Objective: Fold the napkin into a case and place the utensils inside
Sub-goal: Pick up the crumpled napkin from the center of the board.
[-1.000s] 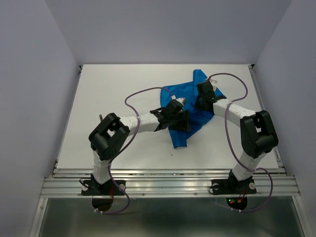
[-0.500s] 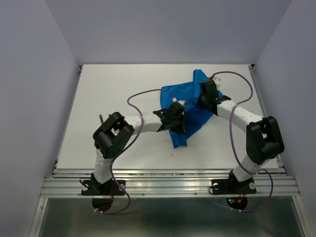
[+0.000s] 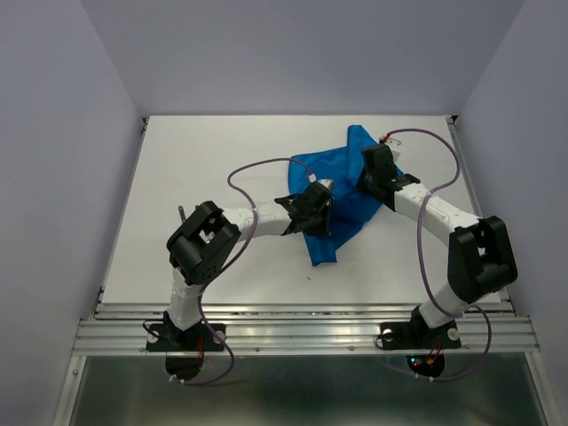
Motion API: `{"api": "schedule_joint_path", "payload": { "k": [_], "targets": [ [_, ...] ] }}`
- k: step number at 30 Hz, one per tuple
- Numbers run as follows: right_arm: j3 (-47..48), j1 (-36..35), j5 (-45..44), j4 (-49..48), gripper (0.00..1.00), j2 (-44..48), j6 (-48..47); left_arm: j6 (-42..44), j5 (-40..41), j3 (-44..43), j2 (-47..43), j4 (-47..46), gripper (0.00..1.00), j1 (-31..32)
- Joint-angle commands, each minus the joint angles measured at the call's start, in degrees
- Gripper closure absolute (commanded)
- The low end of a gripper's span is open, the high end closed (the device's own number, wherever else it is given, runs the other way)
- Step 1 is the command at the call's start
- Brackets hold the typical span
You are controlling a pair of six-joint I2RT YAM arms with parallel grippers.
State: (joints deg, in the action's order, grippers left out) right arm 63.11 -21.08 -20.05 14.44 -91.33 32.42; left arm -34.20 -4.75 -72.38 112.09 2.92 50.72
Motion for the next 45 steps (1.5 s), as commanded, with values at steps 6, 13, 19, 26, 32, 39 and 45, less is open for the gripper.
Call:
{"api": "schedule_joint_path", "payload": {
  "k": [6,13,19,26,32,39,45],
  "targets": [
    [0.17,0.08,-1.83,-1.17,0.99,4.14,0.27,2.82,3.17,-0.48,-9.17,1.21,1.0,-4.22],
    [1.57,0.08,-0.69,-1.08,0.99,5.46,0.36,4.57,3.96,-1.36,-11.55,1.56,1.0,-7.91],
    [1.31,0.08,-1.13,-1.16,0.99,6.86,0.71,7.29,4.14,-3.47,-13.12,4.29,1.0,-10.64],
    [0.17,0.08,-2.01,-1.16,0.99,7.39,0.53,7.22,0.02,-2.42,-14.53,1.75,1.0,-10.82],
    [-0.45,0.08,-2.01,-1.17,0.99,7.22,0.97,2.65,-1.05,-0.83,-12.43,-1.86,0.3,-6.0],
    [-1.06,0.08,-2.45,-1.17,0.99,8.27,0.53,-1.75,-1.4,0.22,-8.82,-5.46,0.16,-4.75],
    [-1.24,0.08,-2.45,-1.17,0.99,8.89,0.53,-2.1,0.36,-1.01,-4.87,-5.82,0.24,-3.96]
  ]
}}
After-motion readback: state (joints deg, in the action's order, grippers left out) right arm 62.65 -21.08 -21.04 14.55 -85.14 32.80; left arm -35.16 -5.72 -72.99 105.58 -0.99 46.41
